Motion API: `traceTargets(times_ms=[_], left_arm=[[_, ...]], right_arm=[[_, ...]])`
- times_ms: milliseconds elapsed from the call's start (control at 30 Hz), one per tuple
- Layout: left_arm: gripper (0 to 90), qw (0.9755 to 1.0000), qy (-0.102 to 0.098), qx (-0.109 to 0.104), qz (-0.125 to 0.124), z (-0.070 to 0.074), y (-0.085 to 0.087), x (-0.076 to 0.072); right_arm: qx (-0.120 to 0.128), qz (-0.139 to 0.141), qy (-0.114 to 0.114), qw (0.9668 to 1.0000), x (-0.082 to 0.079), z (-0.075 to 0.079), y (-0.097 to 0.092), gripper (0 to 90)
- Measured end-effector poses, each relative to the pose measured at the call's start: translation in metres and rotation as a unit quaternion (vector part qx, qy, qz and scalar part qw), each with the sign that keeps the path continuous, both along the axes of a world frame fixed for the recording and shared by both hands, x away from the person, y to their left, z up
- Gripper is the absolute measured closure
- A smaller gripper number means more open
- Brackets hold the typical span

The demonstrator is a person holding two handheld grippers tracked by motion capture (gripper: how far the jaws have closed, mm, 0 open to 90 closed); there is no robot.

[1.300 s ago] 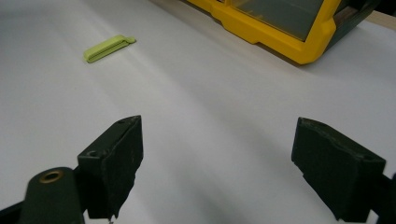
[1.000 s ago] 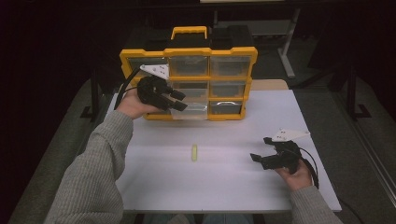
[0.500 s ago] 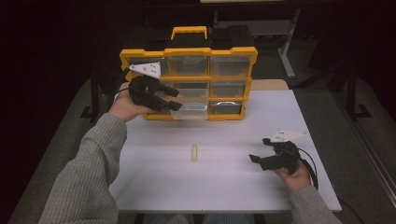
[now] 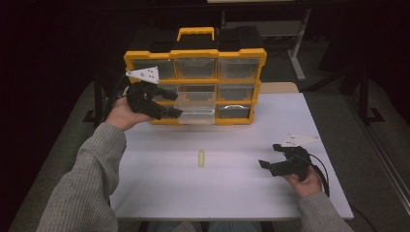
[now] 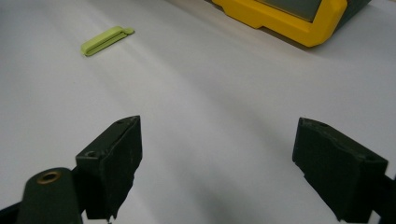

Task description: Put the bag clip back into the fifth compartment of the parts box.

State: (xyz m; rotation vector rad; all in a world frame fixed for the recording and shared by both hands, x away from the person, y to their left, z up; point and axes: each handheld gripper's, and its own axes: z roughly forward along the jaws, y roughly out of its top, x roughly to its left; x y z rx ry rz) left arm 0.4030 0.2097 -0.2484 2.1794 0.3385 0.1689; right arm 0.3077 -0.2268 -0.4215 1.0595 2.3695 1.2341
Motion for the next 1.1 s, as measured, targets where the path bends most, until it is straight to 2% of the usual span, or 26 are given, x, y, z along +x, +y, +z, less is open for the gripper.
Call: traceTargets(times_ms=[100,333,533,700,767,1100], left_arm=[[29.8,0.9999,-0.008,-0.005,0.006,0.002,0.008,-0.006],[28.2,0.9996,-0.01,-0.014,0.024,0.002,0.023,-0.017],[27.7,0.9993,-0.008,-0.014,0.034,-0.003,0.032,-0.027],[27.8,0.9991,-0.01,-0.013,0.04,-0.007,0.039,-0.035],[27.8,0.999,-0.004,-0.01,0.044,-0.011,0.043,-0.039],[27.7,0.9986,-0.005,-0.012,0.052,-0.023,0.049,-0.055]], right_arm=[[0.004,0.0,0.005,1.0,0.001,-0.002,0.0,13.8],[0.001,0.002,0.017,0.9999,0.002,-0.003,0.001,13.8],[-0.007,0.004,0.017,0.9998,0.0,-0.003,0.001,13.8],[-0.002,0.0,0.02,0.9998,0.0,-0.003,0.001,13.7],[-0.005,0.004,0.019,0.9998,0.001,-0.003,0.002,13.8],[-0.004,0.002,0.022,0.9998,-0.001,-0.005,0.005,13.8]])
